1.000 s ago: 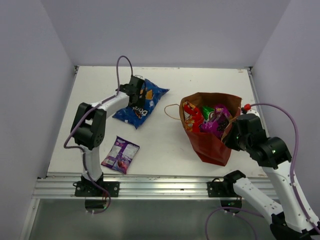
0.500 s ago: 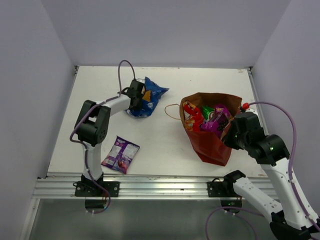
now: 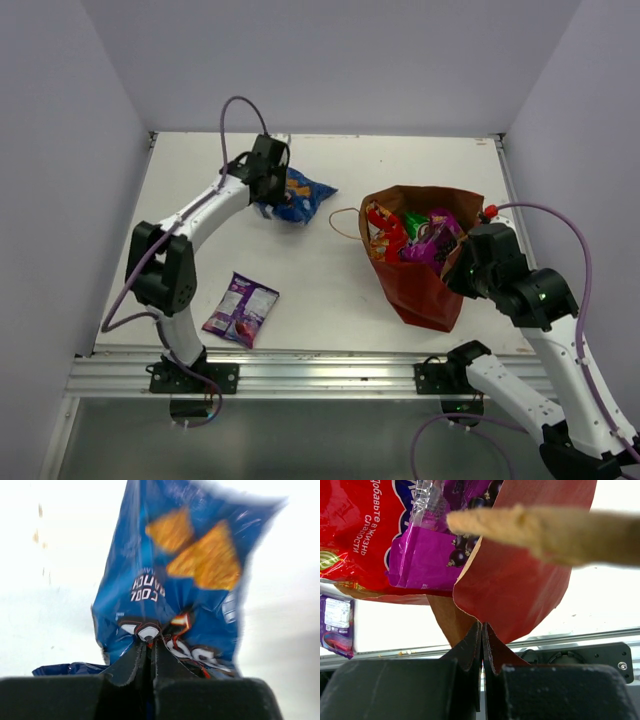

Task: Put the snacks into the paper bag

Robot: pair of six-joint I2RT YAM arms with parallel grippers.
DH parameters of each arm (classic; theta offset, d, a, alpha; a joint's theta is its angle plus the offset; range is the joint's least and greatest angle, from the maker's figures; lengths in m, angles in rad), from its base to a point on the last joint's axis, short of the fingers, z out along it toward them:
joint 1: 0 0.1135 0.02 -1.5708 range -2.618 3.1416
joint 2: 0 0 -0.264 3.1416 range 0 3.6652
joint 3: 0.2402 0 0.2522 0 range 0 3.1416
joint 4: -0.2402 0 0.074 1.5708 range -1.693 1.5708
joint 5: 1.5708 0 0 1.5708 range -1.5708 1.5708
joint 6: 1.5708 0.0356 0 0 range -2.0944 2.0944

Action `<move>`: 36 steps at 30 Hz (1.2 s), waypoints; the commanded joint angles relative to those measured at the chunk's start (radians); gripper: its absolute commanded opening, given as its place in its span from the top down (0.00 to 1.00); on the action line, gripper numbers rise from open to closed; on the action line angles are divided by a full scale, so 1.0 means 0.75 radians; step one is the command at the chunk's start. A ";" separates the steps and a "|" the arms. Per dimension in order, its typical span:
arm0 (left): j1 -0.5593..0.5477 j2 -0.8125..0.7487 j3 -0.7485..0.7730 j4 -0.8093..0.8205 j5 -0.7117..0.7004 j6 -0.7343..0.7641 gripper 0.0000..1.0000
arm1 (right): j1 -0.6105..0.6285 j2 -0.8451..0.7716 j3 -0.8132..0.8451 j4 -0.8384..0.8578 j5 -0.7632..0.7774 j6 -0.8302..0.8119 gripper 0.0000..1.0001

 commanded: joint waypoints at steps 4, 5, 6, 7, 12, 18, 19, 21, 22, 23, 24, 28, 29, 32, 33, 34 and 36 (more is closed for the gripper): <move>-0.198 -0.284 0.589 -0.077 0.231 -0.152 1.00 | 0.000 -0.015 -0.012 0.018 0.001 0.010 1.00; -0.223 -0.280 0.683 -0.083 0.295 -0.170 1.00 | 0.000 -0.015 -0.012 0.018 0.001 0.010 1.00; -0.266 -0.278 0.720 -0.083 0.318 -0.193 1.00 | 0.000 -0.017 -0.010 0.012 -0.001 0.010 1.00; -0.282 -0.274 0.745 -0.081 0.347 -0.239 1.00 | 0.000 -0.019 -0.010 0.010 -0.001 0.010 1.00; -0.392 -0.333 0.690 0.054 0.501 -0.336 1.00 | 0.000 -0.039 -0.012 -0.002 -0.003 0.016 1.00; -0.554 -0.321 0.627 0.080 0.521 -0.357 1.00 | 0.000 -0.064 -0.010 -0.023 -0.003 0.024 1.00; -0.569 -0.316 0.616 0.089 0.531 -0.367 1.00 | 0.000 -0.064 -0.010 -0.023 -0.003 0.028 1.00; -0.611 -0.294 0.596 0.105 0.564 -0.377 1.00 | 0.000 -0.068 -0.006 -0.033 -0.001 0.028 1.00; -0.632 -0.284 0.592 0.107 0.562 -0.377 1.00 | 0.000 -0.070 -0.004 -0.035 -0.001 0.030 1.00; -0.650 -0.272 0.592 0.093 0.550 -0.375 1.00 | -0.002 -0.070 -0.002 -0.037 0.001 0.030 1.00; -0.689 -0.251 0.590 0.087 0.542 -0.369 1.00 | 0.000 -0.076 -0.002 -0.039 0.001 0.032 1.00; -0.759 -0.190 0.557 0.091 0.521 -0.334 1.00 | 0.000 -0.084 0.000 -0.049 0.007 0.042 1.00; -0.771 -0.173 0.555 0.089 0.525 -0.334 1.00 | 0.000 -0.086 0.000 -0.049 0.005 0.044 1.00; -0.779 -0.108 0.557 0.101 0.509 -0.330 1.00 | 0.000 -0.101 0.000 -0.057 0.011 0.053 1.00; -0.779 -0.069 0.557 0.105 0.501 -0.328 1.00 | 0.000 -0.103 0.000 -0.057 0.013 0.055 1.00; -0.779 -0.047 0.561 0.107 0.497 -0.326 1.00 | 0.000 -0.107 -0.002 -0.062 0.013 0.059 1.00; -0.779 0.033 0.606 0.101 0.476 -0.328 1.00 | 0.000 -0.109 -0.002 -0.066 0.013 0.061 1.00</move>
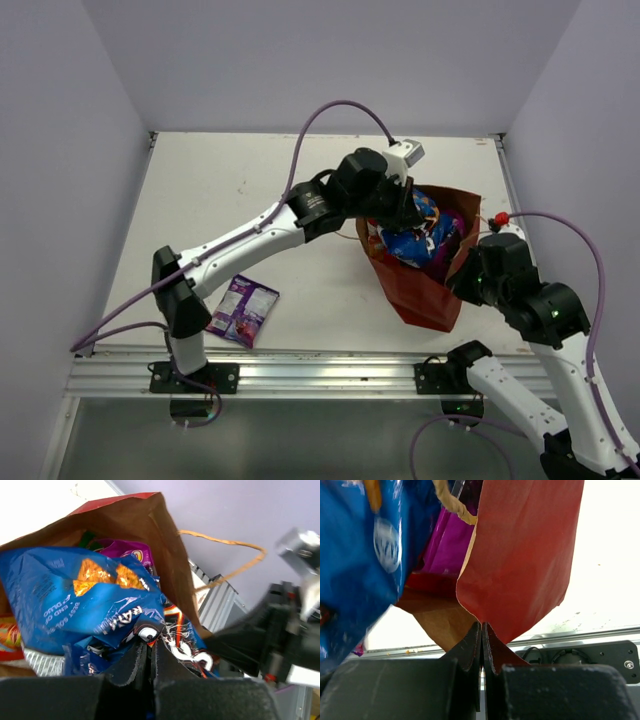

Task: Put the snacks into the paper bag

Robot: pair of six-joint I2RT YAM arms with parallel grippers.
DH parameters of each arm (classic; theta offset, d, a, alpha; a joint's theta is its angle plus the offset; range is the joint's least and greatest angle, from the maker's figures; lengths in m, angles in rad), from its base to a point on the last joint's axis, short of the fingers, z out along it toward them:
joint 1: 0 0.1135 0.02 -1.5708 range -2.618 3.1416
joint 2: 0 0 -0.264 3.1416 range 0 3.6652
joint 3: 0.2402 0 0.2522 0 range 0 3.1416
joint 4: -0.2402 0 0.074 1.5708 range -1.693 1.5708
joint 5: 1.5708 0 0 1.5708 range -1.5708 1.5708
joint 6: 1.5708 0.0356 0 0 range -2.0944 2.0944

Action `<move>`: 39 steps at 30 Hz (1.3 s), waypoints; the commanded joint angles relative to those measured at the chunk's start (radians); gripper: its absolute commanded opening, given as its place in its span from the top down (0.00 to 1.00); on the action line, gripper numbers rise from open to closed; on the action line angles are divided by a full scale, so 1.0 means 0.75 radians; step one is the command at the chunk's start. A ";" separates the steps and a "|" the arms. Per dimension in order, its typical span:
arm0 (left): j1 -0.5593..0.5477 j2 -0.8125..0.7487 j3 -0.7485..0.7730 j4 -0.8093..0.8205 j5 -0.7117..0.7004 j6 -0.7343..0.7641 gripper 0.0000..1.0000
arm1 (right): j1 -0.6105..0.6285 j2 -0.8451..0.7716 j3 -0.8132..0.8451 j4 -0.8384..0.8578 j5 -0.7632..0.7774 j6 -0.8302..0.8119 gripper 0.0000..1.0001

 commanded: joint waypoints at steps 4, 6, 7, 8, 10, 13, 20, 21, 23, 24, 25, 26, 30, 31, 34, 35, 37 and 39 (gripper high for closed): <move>0.000 0.264 0.163 0.016 -0.049 0.017 1.00 | 0.001 -0.015 0.007 -0.039 0.029 0.031 1.00; 0.000 0.360 0.274 -0.015 -0.069 0.025 1.00 | 0.001 -0.015 0.007 -0.041 0.033 0.031 1.00; 0.000 0.393 0.357 -0.031 -0.073 0.031 1.00 | 0.001 -0.015 0.009 -0.041 0.035 0.031 1.00; 0.002 0.424 0.399 -0.064 -0.071 0.031 1.00 | 0.001 -0.015 0.011 -0.047 0.039 0.033 1.00; 0.000 0.487 0.450 -0.078 -0.067 0.031 1.00 | 0.001 -0.017 0.013 -0.049 0.054 0.033 1.00; 0.000 0.526 0.438 -0.119 -0.061 0.029 1.00 | 0.001 -0.017 0.019 -0.059 0.072 0.031 1.00; -0.027 0.571 0.397 -0.446 -0.124 0.105 1.00 | 0.001 -0.005 0.032 -0.057 0.091 0.019 1.00; -0.037 0.561 0.383 -0.469 -0.149 0.141 1.00 | 0.001 -0.003 0.034 -0.057 0.089 0.016 1.00; -0.074 0.527 0.321 -0.518 -0.227 0.174 1.00 | 0.001 0.001 0.032 -0.051 0.089 0.016 1.00; -0.086 0.518 0.285 -0.532 -0.251 0.199 1.00 | 0.001 -0.001 0.032 -0.049 0.085 0.014 1.00; -0.108 0.512 0.268 -0.544 -0.300 0.211 1.00 | 0.001 -0.001 0.028 -0.047 0.082 0.014 1.00; -0.121 0.502 0.250 -0.547 -0.321 0.221 1.00 | 0.001 -0.001 0.026 -0.045 0.080 0.014 1.00; -0.166 0.518 0.223 -0.536 -0.356 0.242 1.00 | 0.001 -0.003 0.023 -0.039 0.066 0.020 1.00; -0.186 0.526 0.225 -0.530 -0.368 0.246 1.00 | 0.001 -0.005 0.026 -0.041 0.068 0.021 1.00; -0.225 0.553 0.252 -0.551 -0.407 0.250 1.00 | 0.001 -0.019 0.040 -0.065 0.078 0.027 1.00; -0.233 0.555 0.254 -0.551 -0.419 0.250 1.00 | -0.002 -0.023 0.038 -0.067 0.080 0.027 1.00; -0.250 0.545 0.260 -0.553 -0.442 0.252 1.00 | 0.001 -0.030 0.040 -0.080 0.087 0.033 1.00; -0.256 0.533 0.268 -0.551 -0.456 0.252 1.00 | 0.001 -0.040 0.040 -0.088 0.089 0.039 1.00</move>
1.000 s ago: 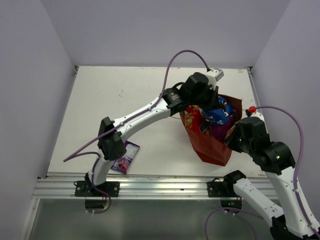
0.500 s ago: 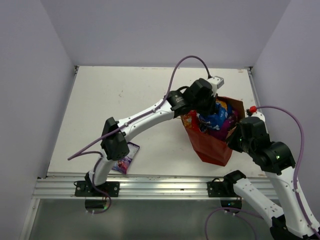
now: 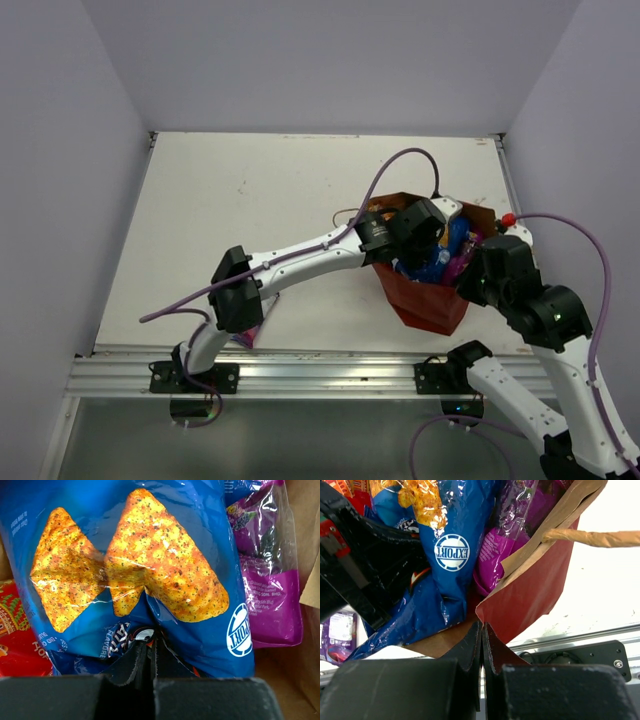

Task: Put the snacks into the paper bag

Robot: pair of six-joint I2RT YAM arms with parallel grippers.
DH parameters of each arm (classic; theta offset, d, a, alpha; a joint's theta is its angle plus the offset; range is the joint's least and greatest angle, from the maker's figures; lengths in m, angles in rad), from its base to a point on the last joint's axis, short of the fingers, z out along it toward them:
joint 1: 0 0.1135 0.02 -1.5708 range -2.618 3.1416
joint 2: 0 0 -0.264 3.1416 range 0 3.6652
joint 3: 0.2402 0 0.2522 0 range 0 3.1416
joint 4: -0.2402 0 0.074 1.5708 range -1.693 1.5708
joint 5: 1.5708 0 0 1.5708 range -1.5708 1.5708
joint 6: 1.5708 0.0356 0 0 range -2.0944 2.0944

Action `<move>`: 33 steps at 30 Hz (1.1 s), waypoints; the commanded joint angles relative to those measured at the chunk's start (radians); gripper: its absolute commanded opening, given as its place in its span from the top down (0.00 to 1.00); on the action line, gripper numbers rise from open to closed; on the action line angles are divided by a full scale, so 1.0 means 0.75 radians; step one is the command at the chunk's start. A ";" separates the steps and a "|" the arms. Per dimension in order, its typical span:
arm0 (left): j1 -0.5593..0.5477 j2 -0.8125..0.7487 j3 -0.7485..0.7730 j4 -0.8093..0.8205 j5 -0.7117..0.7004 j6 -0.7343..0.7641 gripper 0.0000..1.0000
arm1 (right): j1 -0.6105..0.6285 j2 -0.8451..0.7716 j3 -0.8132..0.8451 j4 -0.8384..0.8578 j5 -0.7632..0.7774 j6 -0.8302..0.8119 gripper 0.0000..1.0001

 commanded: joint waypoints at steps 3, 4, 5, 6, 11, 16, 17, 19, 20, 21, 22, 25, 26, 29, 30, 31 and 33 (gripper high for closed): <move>-0.046 0.024 0.002 -0.197 -0.066 0.032 0.97 | 0.002 -0.026 0.039 -0.083 -0.008 0.029 1.00; -0.046 -0.013 0.010 -0.191 -0.084 0.032 0.89 | 0.002 -0.030 0.039 -0.085 -0.012 0.031 1.00; -0.046 -0.031 0.035 -0.180 -0.105 0.038 0.71 | 0.002 -0.032 0.039 -0.085 -0.012 0.033 1.00; -0.046 -0.050 0.053 -0.168 -0.162 0.041 0.66 | 0.002 -0.034 0.041 -0.083 -0.014 0.035 1.00; -0.042 -0.156 0.253 -0.156 -0.387 0.045 0.30 | 0.002 -0.046 0.041 -0.083 -0.016 0.043 1.00; 0.015 -0.368 0.185 0.004 -0.569 0.022 0.05 | 0.002 -0.038 0.045 -0.083 -0.012 0.037 1.00; 0.029 -0.408 0.095 0.024 -0.594 0.002 0.00 | 0.002 -0.038 0.047 -0.083 -0.012 0.035 1.00; 0.080 -0.540 -0.024 0.088 -0.647 -0.017 0.00 | 0.002 -0.032 0.052 -0.079 -0.014 0.035 1.00; 0.101 -0.587 -0.160 0.102 -0.655 -0.059 0.00 | 0.002 -0.028 0.054 -0.079 -0.012 0.029 1.00; 0.160 -0.635 -0.238 0.116 -0.635 -0.092 0.00 | 0.002 -0.028 0.054 -0.077 -0.016 0.029 1.00; 0.197 -0.732 -0.322 0.126 -0.615 -0.125 0.00 | 0.004 -0.022 0.054 -0.071 -0.018 0.027 1.00; 0.338 -0.917 -0.688 0.159 -0.547 -0.245 0.00 | 0.002 -0.015 0.052 -0.060 -0.028 0.021 1.00; 0.363 -0.956 -0.847 0.155 -0.523 -0.306 0.00 | 0.002 -0.011 0.054 -0.056 -0.035 0.017 1.00; 0.430 -1.060 -1.085 0.102 -0.441 -0.429 0.00 | 0.002 -0.005 0.048 -0.046 -0.043 0.006 1.00; 0.436 -1.097 -1.141 0.070 -0.416 -0.460 0.00 | 0.002 -0.001 0.045 -0.044 -0.045 0.004 1.00; 0.436 -1.115 -1.198 0.063 -0.404 -0.491 0.00 | 0.002 0.003 0.043 -0.040 -0.049 0.002 1.00; 0.436 -1.161 -1.361 0.073 -0.357 -0.558 0.00 | 0.002 0.003 0.031 -0.030 -0.061 0.000 1.00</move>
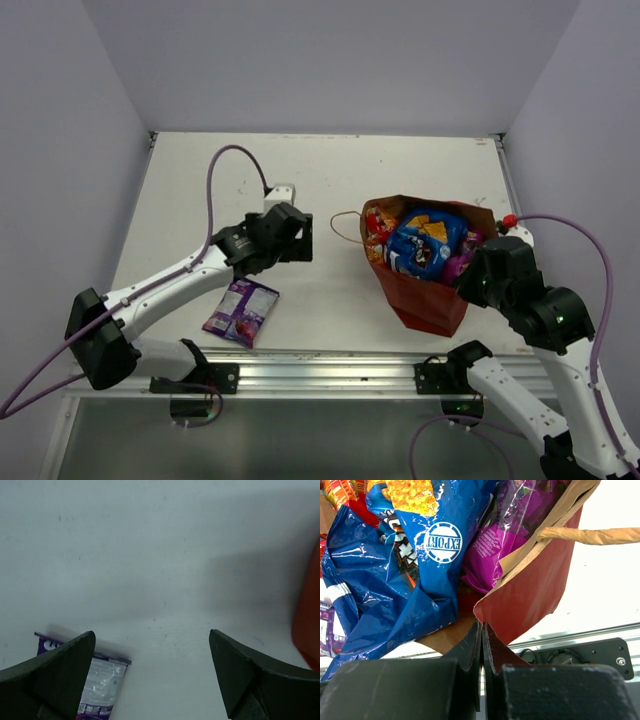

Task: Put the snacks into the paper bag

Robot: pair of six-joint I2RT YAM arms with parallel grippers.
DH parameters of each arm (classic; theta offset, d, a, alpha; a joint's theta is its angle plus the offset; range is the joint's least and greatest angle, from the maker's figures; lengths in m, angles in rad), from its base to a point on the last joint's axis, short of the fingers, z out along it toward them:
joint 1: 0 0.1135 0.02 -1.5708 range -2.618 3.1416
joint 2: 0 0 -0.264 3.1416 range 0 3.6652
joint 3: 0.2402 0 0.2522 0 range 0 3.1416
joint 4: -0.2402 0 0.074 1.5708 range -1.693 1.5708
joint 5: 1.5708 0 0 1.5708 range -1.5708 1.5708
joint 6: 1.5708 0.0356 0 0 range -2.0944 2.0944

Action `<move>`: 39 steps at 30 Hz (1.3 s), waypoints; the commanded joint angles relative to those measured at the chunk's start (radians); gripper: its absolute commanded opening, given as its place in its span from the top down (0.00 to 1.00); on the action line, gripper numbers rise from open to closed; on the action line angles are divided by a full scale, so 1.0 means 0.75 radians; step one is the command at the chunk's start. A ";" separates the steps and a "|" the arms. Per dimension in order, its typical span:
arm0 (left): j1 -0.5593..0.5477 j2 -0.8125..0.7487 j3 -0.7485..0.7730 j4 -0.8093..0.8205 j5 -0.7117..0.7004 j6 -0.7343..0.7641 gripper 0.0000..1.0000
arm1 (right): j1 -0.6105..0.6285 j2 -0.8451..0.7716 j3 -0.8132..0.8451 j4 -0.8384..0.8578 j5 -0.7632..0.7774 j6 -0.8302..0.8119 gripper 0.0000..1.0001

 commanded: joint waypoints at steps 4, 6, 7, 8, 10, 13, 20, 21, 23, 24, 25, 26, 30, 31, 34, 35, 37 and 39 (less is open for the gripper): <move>-0.003 -0.104 -0.397 0.001 0.132 -0.271 0.00 | 0.004 0.022 0.004 0.011 -0.069 -0.018 1.00; -0.003 -0.102 -0.448 -0.013 0.130 -0.290 0.00 | 0.002 0.026 0.002 0.015 -0.080 -0.024 1.00; -0.003 -0.104 -0.471 -0.022 0.132 -0.300 0.00 | 0.002 0.026 0.002 0.013 -0.080 -0.026 1.00; -0.003 -0.102 -0.511 -0.038 0.136 -0.322 0.00 | 0.002 0.028 0.002 0.015 -0.082 -0.028 1.00; -0.003 -0.104 -0.579 -0.040 0.155 -0.359 0.00 | 0.002 0.028 -0.001 0.017 -0.086 -0.032 1.00; -0.003 -0.114 -0.653 -0.007 0.181 -0.382 0.00 | 0.002 0.028 -0.009 0.026 -0.094 -0.033 1.00; -0.005 -0.065 -0.772 0.050 0.239 -0.408 0.00 | 0.002 0.028 -0.013 0.028 -0.096 -0.035 1.00; -0.003 -0.055 -0.782 0.058 0.245 -0.408 0.00 | 0.002 0.030 -0.015 0.030 -0.096 -0.035 1.00; -0.003 -0.057 -0.786 0.078 0.255 -0.392 0.06 | 0.002 0.030 -0.015 0.030 -0.094 -0.035 1.00; -0.005 -0.055 -0.786 0.085 0.257 -0.386 0.32 | 0.002 0.032 -0.015 0.032 -0.094 -0.035 1.00; -0.005 -0.055 -0.776 0.089 0.255 -0.378 0.49 | 0.002 0.032 -0.017 0.032 -0.094 -0.035 1.00; -0.003 -0.053 -0.774 0.087 0.251 -0.378 0.61 | 0.002 0.032 -0.017 0.032 -0.096 -0.037 1.00; -0.003 -0.012 -0.766 0.089 0.259 -0.357 1.00 | 0.002 0.032 -0.015 0.034 -0.090 -0.037 1.00; -0.003 -0.008 -0.755 0.089 0.263 -0.347 1.00 | 0.002 0.032 -0.013 0.034 -0.088 -0.041 1.00; -0.005 -0.014 -0.682 0.077 0.263 -0.306 1.00 | 0.002 0.040 -0.009 0.034 -0.084 -0.043 1.00; -0.005 -0.020 -0.635 0.048 0.263 -0.288 1.00 | 0.002 0.042 -0.011 0.036 -0.084 -0.043 1.00; -0.009 -0.022 -0.421 0.009 0.267 -0.210 1.00 | 0.002 0.046 -0.003 0.034 -0.086 -0.047 1.00; -0.021 -0.016 -0.131 -0.005 0.273 -0.151 1.00 | 0.002 0.046 -0.005 0.036 -0.084 -0.045 1.00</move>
